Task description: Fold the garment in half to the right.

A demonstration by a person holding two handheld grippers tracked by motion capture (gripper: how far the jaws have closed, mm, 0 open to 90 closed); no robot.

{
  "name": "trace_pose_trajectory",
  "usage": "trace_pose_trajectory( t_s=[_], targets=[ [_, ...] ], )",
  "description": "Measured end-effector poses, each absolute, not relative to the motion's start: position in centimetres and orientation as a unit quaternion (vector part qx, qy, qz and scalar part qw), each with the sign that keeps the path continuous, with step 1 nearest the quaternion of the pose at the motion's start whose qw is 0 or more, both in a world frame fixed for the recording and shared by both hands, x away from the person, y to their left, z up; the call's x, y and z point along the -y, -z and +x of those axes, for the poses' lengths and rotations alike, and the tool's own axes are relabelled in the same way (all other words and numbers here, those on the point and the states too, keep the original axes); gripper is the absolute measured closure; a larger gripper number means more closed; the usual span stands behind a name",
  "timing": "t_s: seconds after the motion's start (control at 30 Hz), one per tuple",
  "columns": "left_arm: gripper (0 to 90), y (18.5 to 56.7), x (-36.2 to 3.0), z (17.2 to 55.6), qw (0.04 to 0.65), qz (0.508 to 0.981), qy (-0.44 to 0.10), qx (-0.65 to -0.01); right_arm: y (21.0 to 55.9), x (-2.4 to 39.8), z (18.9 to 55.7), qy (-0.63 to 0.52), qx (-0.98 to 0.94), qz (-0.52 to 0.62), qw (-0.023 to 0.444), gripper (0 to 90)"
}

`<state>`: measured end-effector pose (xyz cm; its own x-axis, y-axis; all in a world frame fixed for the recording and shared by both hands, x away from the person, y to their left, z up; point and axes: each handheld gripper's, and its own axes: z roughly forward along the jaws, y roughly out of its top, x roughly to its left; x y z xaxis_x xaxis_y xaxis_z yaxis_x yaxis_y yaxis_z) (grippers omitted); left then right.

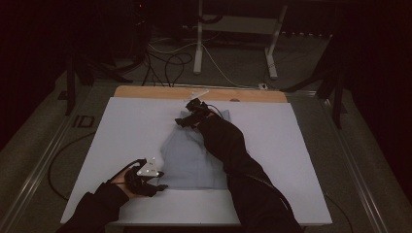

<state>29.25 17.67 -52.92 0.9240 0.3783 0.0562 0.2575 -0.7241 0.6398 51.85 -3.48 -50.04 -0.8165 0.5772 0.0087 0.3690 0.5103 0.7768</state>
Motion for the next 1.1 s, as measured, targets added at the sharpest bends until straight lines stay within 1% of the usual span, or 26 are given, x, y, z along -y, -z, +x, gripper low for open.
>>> trace_pose_trajectory(
  t_s=[0.03,0.07,0.1,0.13,0.2,0.27,0.63,0.73,0.83,1.0,1.07,1.1],
  targets=[
    [56.7,52.9,-17.7,29.2,0.329,0.924,-0.092,-0.172,50.0,3.5,51.9,-0.411,-0.860,0.275,0.127,12.0],
    [56.7,52.9,-17.7,29.4,0.329,0.924,-0.091,-0.170,50.0,3.4,51.9,-0.408,-0.861,0.276,0.128,12.0],
    [62.9,52.8,-17.6,29.6,0.329,0.925,-0.088,-0.170,49.9,3.3,52.1,-0.407,-0.863,0.273,0.125,12.0],
    [66.8,52.8,-17.5,29.6,0.331,0.925,-0.086,-0.168,49.9,3.2,52.2,-0.407,-0.862,0.275,0.124,12.0],
    [72.9,52.7,-17.4,29.7,0.333,0.924,-0.087,-0.166,49.8,3.2,52.4,-0.406,-0.864,0.270,0.125,12.0],
    [76.8,52.4,-17.3,29.8,0.334,0.924,-0.093,-0.163,49.7,3.0,52.6,-0.403,-0.865,0.273,0.126,12.0],
    [81.1,51.1,-17.5,29.5,0.365,0.913,-0.102,-0.151,49.6,2.3,53.5,-0.397,-0.865,0.288,0.108,12.0],
    [81.4,50.7,-17.5,29.3,0.374,0.909,-0.108,-0.149,49.6,2.2,53.9,-0.390,-0.862,0.300,0.117,13.3],
    [81.7,50.6,-17.5,29.2,0.376,0.908,-0.108,-0.150,49.8,2.0,54.1,-0.385,-0.865,0.302,0.115,13.3],
    [81.9,50.3,-17.6,29.1,0.386,0.905,-0.102,-0.150,50.5,1.5,55.0,-0.368,-0.854,0.347,0.121,12.9],
    [81.9,50.3,-17.6,29.1,0.386,0.905,-0.099,-0.148,50.8,1.3,55.2,-0.359,-0.855,0.355,0.119,15.0],
    [81.9,50.3,-17.6,29.1,0.387,0.904,-0.098,-0.149,50.9,1.3,55.3,-0.353,-0.854,0.360,0.125,18.5]
  ],
)
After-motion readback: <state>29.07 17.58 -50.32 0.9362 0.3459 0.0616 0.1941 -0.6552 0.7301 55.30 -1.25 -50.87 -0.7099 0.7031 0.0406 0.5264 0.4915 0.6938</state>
